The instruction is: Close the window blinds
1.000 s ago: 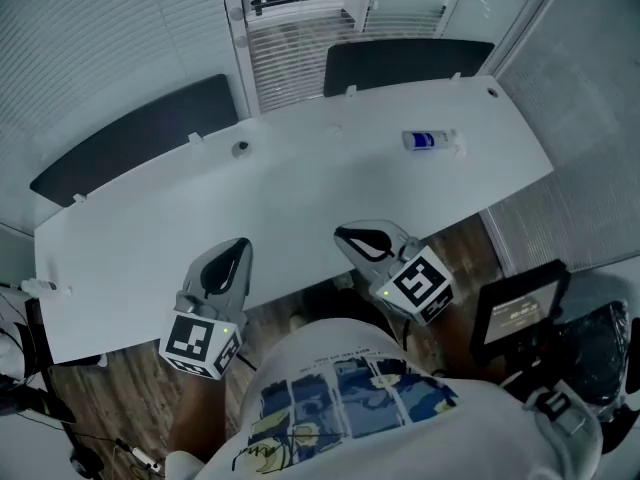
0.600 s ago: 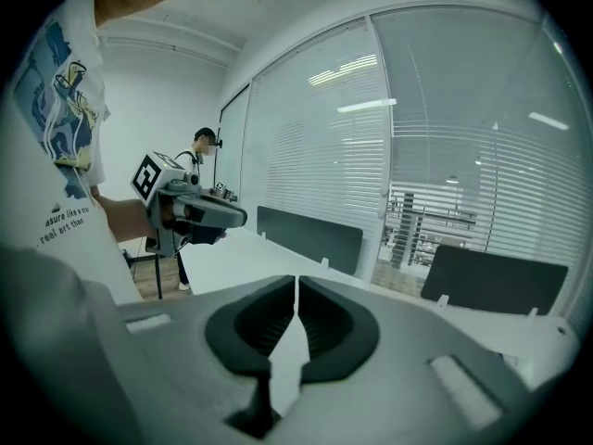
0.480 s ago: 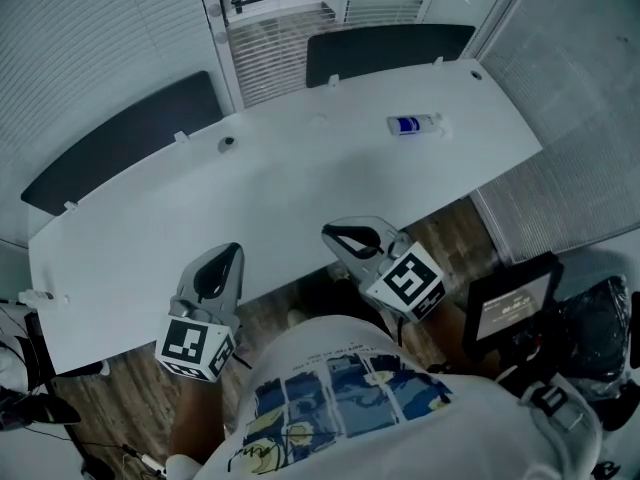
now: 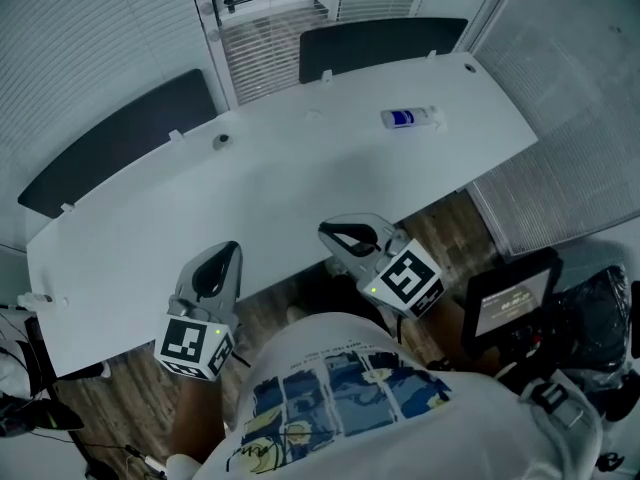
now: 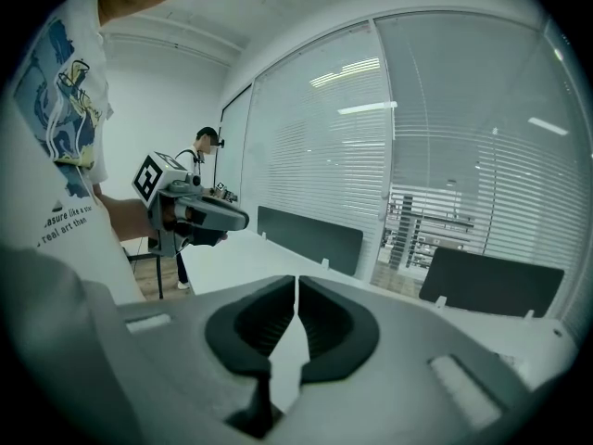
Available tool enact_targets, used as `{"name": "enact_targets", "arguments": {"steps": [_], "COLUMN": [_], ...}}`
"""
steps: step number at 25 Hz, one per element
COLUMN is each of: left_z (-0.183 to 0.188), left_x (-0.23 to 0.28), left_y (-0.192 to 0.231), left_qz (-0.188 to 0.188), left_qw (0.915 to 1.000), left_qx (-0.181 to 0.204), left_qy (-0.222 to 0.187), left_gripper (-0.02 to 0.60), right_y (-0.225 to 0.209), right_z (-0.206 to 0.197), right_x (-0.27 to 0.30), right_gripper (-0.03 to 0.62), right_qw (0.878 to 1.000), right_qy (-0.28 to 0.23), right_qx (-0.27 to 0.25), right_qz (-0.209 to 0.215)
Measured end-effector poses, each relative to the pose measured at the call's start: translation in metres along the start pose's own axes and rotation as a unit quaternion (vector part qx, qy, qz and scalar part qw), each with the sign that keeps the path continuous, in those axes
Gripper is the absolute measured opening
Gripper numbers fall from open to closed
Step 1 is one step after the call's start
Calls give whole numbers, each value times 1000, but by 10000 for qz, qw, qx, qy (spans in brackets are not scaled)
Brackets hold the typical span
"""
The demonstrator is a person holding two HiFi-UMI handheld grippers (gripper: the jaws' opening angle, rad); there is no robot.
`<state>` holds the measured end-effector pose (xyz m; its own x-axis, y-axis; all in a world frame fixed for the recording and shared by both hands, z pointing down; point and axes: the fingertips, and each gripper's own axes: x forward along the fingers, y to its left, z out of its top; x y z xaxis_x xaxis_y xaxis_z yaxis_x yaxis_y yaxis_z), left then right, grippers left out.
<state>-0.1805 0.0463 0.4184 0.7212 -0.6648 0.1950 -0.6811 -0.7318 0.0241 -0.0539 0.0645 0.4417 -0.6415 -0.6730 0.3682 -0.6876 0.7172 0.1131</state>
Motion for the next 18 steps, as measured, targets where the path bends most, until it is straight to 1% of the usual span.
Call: {"name": "enact_targets", "arguments": {"steps": [6, 18], "left_z": [-6, -2], "left_x": [1, 5], "left_y": [0, 1], "left_qz": [28, -46], "left_qw": [10000, 10000], "left_qx": [-12, 18], "left_qy": [27, 27], "left_gripper": [5, 5], "right_y": [1, -2], "right_z": [-1, 1], "right_x": [3, 3], "right_gripper": [12, 12], "right_qw": [10000, 9999], "right_qy": [-5, 30], "right_qx": [-78, -109], "right_qz": [41, 11]}}
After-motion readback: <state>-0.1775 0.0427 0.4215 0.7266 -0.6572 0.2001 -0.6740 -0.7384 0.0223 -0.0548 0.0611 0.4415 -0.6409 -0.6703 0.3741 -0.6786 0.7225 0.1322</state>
